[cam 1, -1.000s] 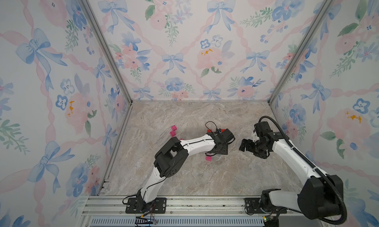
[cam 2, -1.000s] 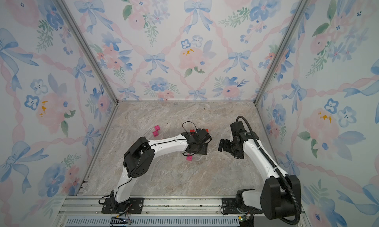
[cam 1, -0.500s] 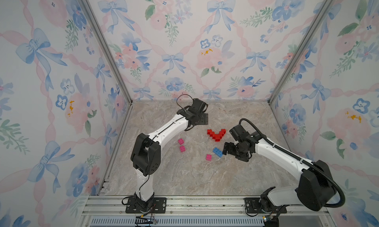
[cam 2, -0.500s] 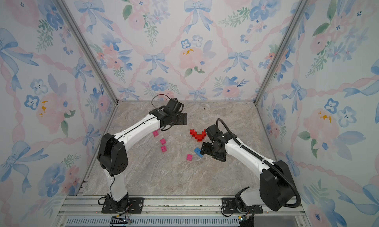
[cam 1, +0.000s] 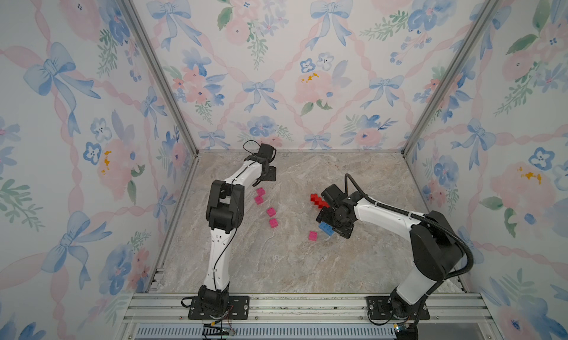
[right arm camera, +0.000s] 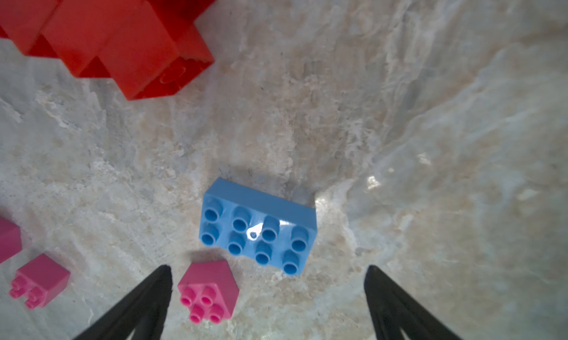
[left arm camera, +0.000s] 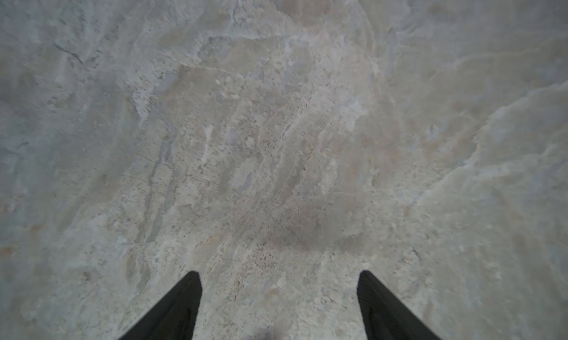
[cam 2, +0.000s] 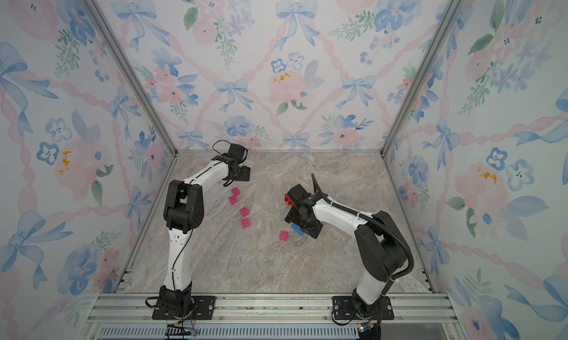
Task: Assemble the letter v with lego
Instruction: Move the lego brick at the center of the board, then pick up the lego brick from the center of the board.
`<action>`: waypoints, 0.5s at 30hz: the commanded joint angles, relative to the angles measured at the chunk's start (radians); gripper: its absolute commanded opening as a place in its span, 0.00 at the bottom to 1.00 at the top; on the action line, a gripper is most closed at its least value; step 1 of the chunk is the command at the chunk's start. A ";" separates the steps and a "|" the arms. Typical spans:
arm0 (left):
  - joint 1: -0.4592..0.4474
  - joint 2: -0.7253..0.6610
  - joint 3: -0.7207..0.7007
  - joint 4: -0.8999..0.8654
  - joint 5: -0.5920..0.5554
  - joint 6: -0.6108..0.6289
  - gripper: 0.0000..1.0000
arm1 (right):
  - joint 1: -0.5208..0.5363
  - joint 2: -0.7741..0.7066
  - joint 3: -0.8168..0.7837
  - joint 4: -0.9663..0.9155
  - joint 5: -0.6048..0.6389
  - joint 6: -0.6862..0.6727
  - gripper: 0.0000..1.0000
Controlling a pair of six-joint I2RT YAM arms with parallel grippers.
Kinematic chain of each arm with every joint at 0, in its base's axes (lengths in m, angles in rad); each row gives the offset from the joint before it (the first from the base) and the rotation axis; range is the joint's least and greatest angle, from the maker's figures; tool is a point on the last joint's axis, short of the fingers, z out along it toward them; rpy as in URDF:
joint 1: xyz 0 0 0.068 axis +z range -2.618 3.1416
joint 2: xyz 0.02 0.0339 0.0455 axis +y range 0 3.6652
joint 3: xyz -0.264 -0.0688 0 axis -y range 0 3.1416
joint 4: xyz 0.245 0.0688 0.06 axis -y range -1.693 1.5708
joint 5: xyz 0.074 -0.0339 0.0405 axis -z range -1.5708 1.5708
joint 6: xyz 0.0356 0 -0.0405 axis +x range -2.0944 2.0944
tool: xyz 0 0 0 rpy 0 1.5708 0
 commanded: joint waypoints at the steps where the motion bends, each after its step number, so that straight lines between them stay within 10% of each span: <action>1: 0.011 -0.015 0.006 0.003 0.016 0.029 0.79 | 0.006 0.053 0.052 -0.040 0.019 0.017 0.97; 15: -0.021 -0.116 -0.290 0.048 0.022 -0.010 0.55 | -0.002 0.159 0.115 -0.087 0.030 -0.054 0.87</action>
